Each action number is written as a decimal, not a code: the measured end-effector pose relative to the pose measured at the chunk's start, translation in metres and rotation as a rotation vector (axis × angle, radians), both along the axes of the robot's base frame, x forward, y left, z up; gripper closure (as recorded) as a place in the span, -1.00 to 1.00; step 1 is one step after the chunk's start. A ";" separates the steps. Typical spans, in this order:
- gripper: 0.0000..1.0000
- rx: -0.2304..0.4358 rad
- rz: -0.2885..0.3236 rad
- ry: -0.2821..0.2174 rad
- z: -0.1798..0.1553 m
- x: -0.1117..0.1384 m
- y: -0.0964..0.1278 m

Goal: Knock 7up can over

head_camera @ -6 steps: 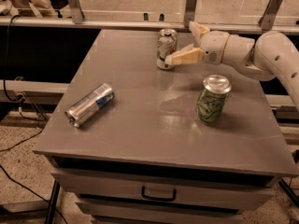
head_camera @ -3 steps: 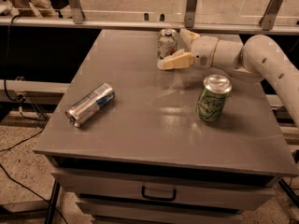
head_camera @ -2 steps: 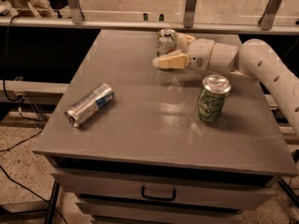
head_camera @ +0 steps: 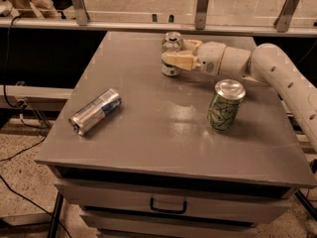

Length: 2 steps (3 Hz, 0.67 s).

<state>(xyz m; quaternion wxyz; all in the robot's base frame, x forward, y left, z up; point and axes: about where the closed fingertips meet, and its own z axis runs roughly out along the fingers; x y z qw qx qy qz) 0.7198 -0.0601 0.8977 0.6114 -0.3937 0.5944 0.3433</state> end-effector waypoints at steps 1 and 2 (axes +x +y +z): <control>0.87 -0.047 0.024 -0.016 0.013 0.001 0.000; 1.00 -0.134 0.036 -0.012 0.031 -0.001 -0.015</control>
Offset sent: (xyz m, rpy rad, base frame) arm -0.0040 -0.0457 0.0489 -0.2457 0.0016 0.0353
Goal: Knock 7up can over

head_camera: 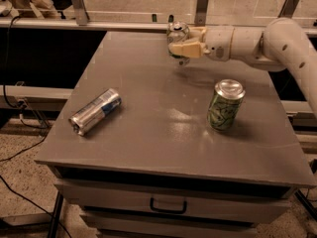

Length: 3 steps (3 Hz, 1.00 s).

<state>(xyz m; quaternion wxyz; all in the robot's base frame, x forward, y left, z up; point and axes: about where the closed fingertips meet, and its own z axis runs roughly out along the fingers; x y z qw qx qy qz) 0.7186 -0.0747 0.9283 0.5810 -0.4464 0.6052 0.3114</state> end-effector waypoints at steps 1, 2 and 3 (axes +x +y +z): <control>1.00 -0.133 0.000 0.036 0.010 -0.012 -0.025; 1.00 -0.267 -0.025 0.075 0.015 -0.029 -0.058; 1.00 -0.364 -0.043 0.120 0.015 -0.044 -0.086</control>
Offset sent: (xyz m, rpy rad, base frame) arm -0.0534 -0.1117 0.0264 -0.4397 0.1175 -0.0711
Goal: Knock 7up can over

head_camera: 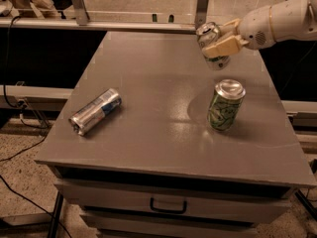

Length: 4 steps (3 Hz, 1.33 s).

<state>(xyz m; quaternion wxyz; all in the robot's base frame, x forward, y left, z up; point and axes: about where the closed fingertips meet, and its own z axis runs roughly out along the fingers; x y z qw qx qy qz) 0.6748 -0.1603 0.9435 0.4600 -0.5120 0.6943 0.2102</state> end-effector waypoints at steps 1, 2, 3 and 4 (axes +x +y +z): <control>1.00 -0.069 0.007 0.064 -0.012 -0.007 -0.014; 1.00 -0.141 0.052 0.139 -0.032 -0.009 -0.012; 1.00 -0.198 0.095 0.191 -0.052 -0.011 -0.003; 0.70 -0.202 0.102 0.198 -0.055 -0.010 0.000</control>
Offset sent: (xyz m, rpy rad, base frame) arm -0.0119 -0.0177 -0.0490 -0.2331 0.2270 0.1046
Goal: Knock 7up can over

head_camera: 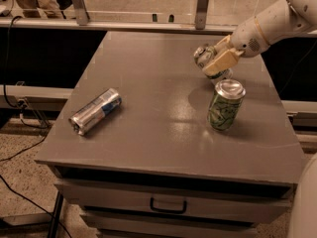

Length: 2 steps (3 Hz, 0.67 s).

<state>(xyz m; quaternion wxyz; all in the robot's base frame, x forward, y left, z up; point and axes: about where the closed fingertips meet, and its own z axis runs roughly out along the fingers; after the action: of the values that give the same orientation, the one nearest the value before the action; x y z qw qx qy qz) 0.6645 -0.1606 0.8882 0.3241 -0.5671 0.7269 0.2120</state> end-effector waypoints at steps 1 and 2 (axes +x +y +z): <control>0.08 0.002 0.003 0.003 -0.003 0.002 0.003; -0.55 0.004 0.007 0.006 -0.006 0.003 0.007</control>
Offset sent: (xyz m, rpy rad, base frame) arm 0.0012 0.0024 -0.0022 0.0017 0.0022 0.0023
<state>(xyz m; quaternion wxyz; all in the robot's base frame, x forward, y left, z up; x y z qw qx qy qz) 0.6677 -0.1539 0.8822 0.3222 -0.5683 0.7255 0.2164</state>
